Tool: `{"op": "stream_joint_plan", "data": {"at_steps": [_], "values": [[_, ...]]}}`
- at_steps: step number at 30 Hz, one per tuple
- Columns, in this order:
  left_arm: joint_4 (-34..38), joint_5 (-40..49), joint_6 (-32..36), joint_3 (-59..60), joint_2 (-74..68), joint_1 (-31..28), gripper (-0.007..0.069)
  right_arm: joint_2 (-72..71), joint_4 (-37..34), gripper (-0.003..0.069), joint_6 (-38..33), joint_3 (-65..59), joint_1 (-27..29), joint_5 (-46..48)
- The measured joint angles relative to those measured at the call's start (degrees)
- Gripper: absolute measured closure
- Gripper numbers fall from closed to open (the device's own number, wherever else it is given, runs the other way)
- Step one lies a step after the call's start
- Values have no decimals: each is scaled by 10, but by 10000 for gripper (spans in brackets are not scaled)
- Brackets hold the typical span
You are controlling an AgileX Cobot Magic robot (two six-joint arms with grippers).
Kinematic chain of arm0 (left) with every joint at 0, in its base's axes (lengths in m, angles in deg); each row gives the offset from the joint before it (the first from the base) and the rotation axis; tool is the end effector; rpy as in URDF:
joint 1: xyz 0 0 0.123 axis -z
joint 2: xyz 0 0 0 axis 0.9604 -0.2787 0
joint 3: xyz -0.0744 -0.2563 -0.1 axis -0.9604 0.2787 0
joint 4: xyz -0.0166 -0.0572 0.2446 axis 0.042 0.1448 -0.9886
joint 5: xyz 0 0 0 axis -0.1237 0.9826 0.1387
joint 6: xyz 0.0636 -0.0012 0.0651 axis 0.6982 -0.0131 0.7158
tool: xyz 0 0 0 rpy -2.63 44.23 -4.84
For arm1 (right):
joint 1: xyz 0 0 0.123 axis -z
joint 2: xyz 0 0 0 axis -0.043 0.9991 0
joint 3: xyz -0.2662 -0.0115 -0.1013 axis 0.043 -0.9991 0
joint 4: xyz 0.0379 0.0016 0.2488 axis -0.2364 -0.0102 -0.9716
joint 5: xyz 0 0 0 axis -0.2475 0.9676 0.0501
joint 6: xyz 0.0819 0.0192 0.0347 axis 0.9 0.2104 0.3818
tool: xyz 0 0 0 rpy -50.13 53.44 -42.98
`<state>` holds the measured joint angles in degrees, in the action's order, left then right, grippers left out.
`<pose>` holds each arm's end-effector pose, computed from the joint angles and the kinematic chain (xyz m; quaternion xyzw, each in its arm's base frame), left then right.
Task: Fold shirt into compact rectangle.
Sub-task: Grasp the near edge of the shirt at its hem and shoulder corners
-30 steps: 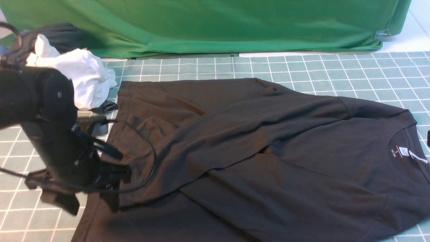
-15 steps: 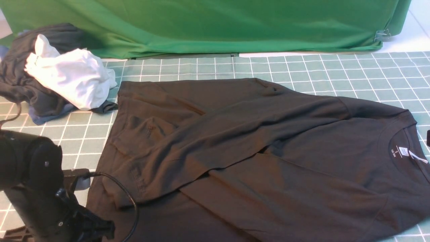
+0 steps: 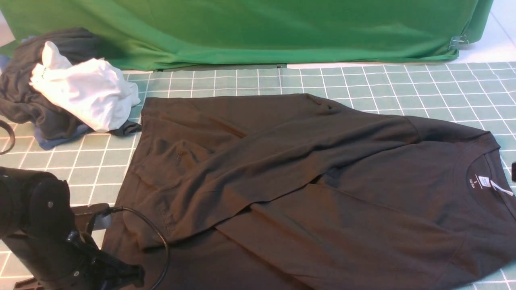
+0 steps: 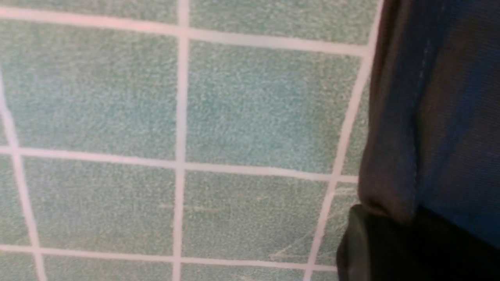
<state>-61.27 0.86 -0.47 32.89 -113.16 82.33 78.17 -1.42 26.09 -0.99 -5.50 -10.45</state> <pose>0.1876 -0.0348 0.1477 0.0875 -0.9945 0.0247 0.0529 0.1568 0.0369 0.3083 -0.0684 0.9211 0.1122 0.3664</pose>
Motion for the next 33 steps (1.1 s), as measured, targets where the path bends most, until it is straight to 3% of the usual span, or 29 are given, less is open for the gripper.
{"op": "stream_joint_plan", "data": {"at_steps": [6, 10, 13, 19, 21, 22, 24, 28, 33], "values": [[0, 18, 5, 3, 45, 0, 613, 16, -8, 588, -75, 50, 0, 135], [0, 41, 7, 3, 134, 0, 615, 51, -74, 587, -162, 55, -2, 218], [0, 54, 3, 3, 177, 0, 615, 72, -106, 587, -195, 46, -21, 225], [-5, 89, -2, 3, 253, 0, 615, 128, -105, 552, -222, -17, -163, 140], [-5, 95, -2, 6, 266, 0, 615, 154, -82, 487, -220, -41, -227, 84], [-5, 96, -2, 6, 267, 0, 615, 156, -80, 472, -219, -42, -232, 80], [-7, 97, -2, 7, 268, 0, 615, 190, -46, 366, -189, -51, -287, 27], [-7, 96, -2, 7, 268, 0, 615, 247, -2, 276, -163, -52, -338, -11], [-7, 95, -4, 7, 268, 0, 615, 320, 45, 258, -132, -53, -362, -56]]}}
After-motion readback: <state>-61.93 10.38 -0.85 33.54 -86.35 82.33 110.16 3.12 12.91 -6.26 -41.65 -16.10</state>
